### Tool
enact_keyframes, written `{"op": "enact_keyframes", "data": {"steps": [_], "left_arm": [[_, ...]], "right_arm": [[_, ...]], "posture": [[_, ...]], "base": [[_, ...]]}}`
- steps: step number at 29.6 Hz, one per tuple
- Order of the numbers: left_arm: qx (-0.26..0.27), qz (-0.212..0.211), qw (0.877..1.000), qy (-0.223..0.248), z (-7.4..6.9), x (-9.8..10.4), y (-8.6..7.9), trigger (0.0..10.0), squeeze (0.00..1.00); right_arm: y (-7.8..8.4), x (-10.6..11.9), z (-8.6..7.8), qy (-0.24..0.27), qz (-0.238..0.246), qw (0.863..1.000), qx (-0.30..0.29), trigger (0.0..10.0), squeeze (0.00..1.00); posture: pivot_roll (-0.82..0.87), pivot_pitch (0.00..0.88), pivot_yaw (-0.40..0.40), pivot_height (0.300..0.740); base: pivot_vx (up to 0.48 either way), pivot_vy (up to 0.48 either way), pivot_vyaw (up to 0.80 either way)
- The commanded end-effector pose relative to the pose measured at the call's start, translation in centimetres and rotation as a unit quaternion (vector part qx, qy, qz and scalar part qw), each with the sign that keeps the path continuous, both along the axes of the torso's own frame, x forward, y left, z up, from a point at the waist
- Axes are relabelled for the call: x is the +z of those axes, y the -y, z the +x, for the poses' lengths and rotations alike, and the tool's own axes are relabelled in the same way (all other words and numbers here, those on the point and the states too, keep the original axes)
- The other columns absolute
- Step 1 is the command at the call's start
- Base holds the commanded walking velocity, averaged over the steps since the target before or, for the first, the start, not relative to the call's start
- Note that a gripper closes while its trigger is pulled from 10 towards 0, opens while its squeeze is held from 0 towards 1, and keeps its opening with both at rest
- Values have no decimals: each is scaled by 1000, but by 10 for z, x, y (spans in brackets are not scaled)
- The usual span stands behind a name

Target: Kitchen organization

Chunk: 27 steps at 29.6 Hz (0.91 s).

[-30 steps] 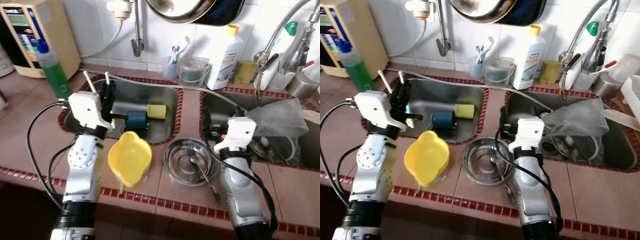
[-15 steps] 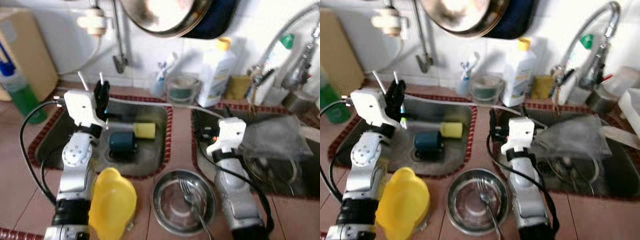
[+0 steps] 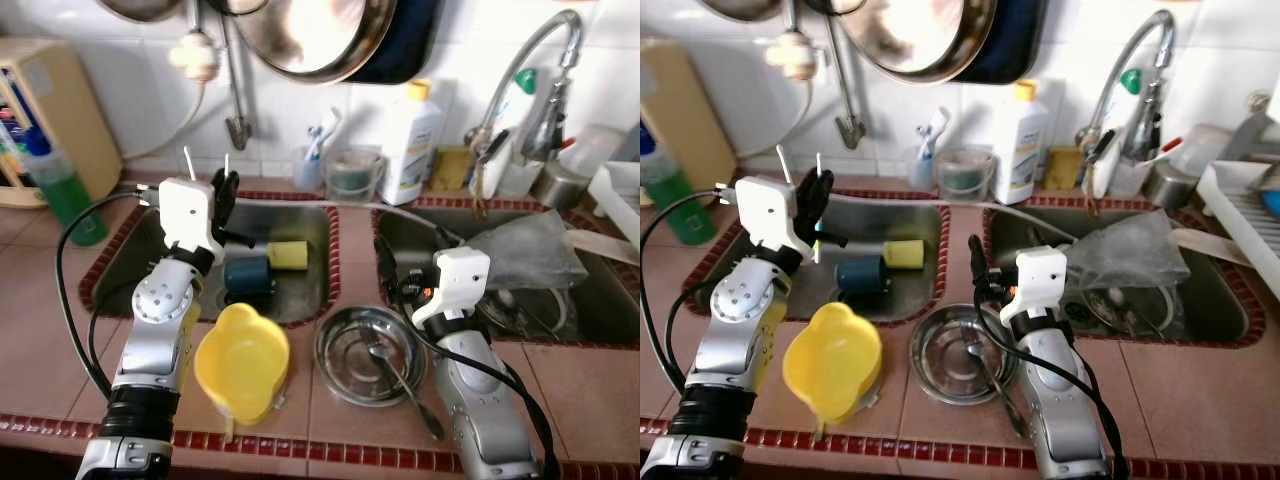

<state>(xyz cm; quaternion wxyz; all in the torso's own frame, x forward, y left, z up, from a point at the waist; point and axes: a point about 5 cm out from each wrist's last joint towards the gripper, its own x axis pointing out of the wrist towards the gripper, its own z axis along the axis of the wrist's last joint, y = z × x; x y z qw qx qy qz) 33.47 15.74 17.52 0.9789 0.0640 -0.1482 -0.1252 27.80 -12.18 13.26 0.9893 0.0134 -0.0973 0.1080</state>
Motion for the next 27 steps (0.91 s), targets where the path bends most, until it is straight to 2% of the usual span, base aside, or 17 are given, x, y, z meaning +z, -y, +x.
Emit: {"op": "enact_keyframes", "data": {"steps": [1,10,15,21,27], "left_arm": [[-9,11,1000,5,5,8,3,10000,0],[-17,49,998,-21,15,3,3,10000,0],[-18,77,996,-40,20,-3,3,10000,0],[-24,95,994,-41,25,-2,3,10000,0],[-35,90,994,-56,28,-5,5,10000,0]], "right_arm": [[-2,4,-2,1,0,1000,14,10000,0],[-10,5,-14,-17,7,998,58,10000,0],[-15,5,-27,-33,4,995,98,10000,0],[-10,7,-34,-43,8,994,99,10000,0],[-12,7,-40,-51,10,993,106,10000,0]], "posture": [[-82,21,46,740],[-93,32,60,740],[-104,48,69,740],[-114,58,78,740],[-124,64,85,740]], "base": [[0,0,0],[0,0,0],[0,0,0],[0,0,0],[0,0,0]]}}
